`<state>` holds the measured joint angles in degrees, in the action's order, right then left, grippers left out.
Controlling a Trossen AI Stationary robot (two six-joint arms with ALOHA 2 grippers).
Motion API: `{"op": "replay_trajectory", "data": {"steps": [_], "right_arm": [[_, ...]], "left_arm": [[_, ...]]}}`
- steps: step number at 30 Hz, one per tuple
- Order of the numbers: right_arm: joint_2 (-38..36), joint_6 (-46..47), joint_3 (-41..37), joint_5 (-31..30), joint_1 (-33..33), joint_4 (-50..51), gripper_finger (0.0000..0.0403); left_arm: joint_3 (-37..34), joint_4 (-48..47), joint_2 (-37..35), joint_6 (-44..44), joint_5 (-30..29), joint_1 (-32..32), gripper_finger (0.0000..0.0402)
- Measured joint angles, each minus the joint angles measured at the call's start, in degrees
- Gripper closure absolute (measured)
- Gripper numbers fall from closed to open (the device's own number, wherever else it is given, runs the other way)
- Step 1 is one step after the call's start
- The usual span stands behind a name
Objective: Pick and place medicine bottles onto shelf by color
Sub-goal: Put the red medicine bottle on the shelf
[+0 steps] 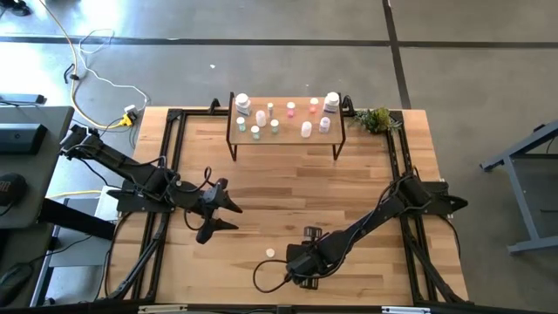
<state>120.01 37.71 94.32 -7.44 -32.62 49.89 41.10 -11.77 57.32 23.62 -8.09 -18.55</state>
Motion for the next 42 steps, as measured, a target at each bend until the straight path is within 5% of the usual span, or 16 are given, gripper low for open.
{"op": "replay_trajectory", "data": {"steps": [17, 22, 29, 42], "right_arm": [[-6.46, -4.36, 0.13, -4.11, 6.17, -2.39, 0.0301], [-10.73, -8.53, 0.13, -5.36, 10.51, -2.39, 0.0301], [-17.54, -12.69, 0.15, -6.59, 18.25, -1.86, 0.0301], [-31.07, -21.68, 0.17, -7.65, 35.61, -1.41, 0.0301]], "left_arm": [[0.0, -0.94, 0.0, -0.2, -0.05, 0.04, 0.0161], [0.0, -0.96, 0.0, -1.78, -0.75, 0.28, 0.0161], [0.0, -3.95, 0.0, -2.44, -9.42, 3.32, 0.0161], [0.0, -5.2, 0.0, -9.28, -9.71, 14.85, 0.0161]]}}
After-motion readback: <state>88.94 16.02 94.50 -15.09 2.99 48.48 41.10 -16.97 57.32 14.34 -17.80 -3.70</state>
